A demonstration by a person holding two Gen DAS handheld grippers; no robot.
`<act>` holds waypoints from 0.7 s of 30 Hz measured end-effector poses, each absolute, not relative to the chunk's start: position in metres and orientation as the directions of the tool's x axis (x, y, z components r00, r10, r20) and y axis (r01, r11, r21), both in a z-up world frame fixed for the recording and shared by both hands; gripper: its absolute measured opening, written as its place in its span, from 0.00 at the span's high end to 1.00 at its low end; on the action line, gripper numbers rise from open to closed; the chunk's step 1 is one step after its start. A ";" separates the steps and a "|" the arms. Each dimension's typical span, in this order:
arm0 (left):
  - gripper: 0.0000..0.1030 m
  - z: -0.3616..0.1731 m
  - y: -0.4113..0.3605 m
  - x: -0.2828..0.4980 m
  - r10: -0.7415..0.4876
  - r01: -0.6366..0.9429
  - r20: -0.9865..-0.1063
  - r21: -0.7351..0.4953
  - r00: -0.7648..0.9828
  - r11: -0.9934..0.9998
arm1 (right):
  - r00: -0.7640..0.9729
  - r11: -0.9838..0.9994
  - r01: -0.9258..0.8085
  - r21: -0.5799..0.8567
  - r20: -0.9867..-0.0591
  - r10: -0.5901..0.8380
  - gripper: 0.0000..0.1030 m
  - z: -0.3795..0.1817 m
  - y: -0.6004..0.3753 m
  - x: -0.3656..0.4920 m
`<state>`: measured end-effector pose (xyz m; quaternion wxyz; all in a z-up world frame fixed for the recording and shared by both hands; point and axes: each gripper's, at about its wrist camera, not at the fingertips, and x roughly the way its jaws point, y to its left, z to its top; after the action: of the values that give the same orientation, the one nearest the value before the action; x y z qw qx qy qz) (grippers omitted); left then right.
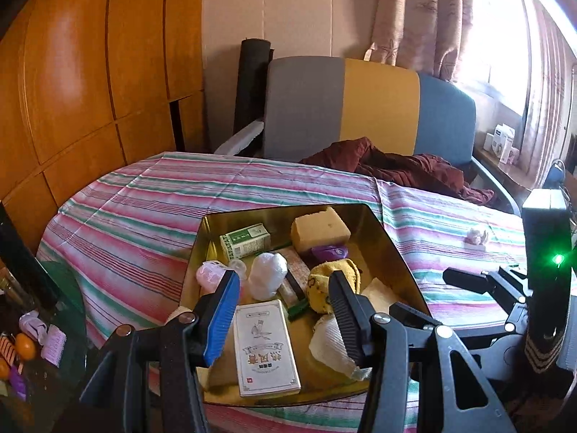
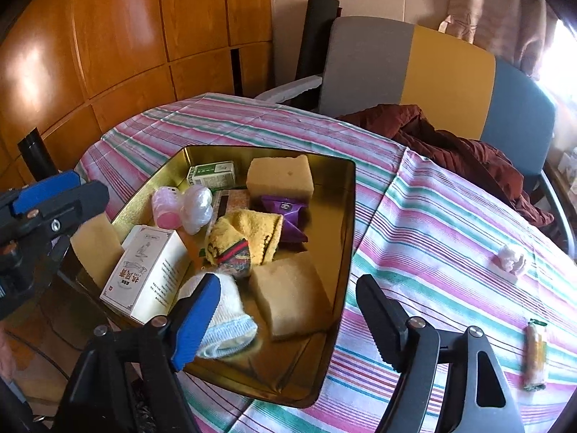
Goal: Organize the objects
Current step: 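Withdraw both tools from the tray toward the cotton ball and cracker packet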
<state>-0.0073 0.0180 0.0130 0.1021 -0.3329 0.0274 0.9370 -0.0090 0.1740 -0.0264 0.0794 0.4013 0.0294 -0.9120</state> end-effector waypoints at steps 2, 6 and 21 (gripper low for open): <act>0.50 0.013 0.022 -0.007 0.175 -0.218 -0.633 -0.010 -0.754 -0.976 | -0.670 -0.987 0.158 0.015 -0.733 -0.118 0.21 -0.025 0.178 -0.008; 0.50 0.011 0.028 -0.005 0.179 -0.235 -0.638 0.002 -0.749 -0.972 | -0.676 -0.991 0.133 0.026 -0.728 -0.110 0.19 -0.023 0.188 -0.005; 0.50 0.009 0.056 0.005 0.199 -0.308 -0.651 0.057 -0.733 -0.950 | -0.679 -0.996 0.054 0.067 -0.729 -0.086 0.15 -0.027 0.223 0.003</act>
<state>0.0049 0.0564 0.0090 0.1366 -0.3389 0.0808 0.9273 0.0026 0.2227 -0.0274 0.0383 0.3990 -0.0200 -0.9159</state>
